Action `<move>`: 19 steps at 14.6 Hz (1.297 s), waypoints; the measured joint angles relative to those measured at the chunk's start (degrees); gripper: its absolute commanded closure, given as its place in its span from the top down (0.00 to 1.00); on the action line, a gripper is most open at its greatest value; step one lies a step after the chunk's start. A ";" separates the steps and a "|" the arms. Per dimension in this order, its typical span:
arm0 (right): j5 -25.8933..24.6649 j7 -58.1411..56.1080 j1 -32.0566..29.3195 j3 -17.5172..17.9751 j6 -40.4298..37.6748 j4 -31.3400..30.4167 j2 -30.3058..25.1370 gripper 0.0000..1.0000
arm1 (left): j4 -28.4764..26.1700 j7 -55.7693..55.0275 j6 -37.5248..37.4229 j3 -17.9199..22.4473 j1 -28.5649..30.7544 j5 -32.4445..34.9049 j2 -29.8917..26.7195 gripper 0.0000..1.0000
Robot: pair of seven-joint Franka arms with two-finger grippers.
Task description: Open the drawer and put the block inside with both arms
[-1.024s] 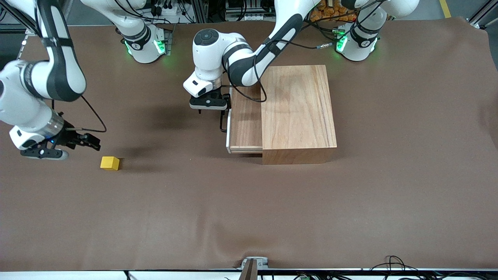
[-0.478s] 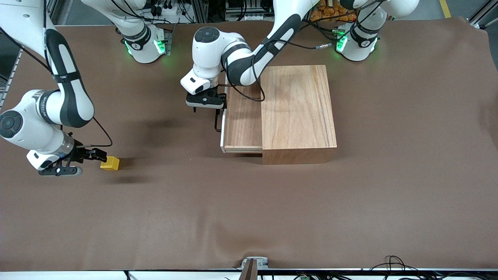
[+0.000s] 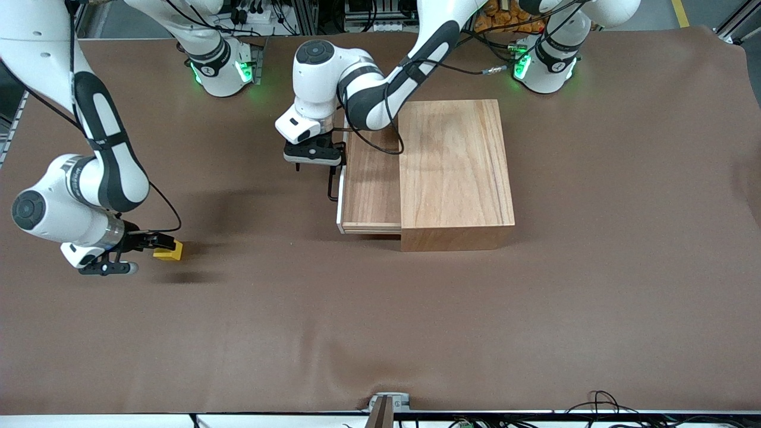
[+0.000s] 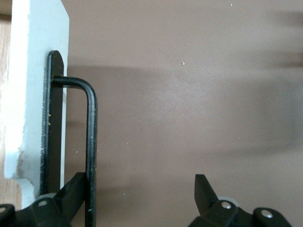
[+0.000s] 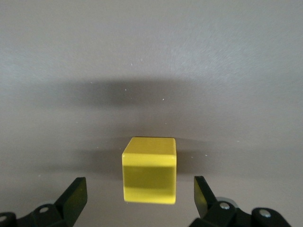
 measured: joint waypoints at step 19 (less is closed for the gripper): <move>2.37 -5.37 -0.91 -0.07 0.03 3.79 6.36 0.05 | 1.66 0.68 -17.39 -1.00 3.28 -3.43 -9.41 1.00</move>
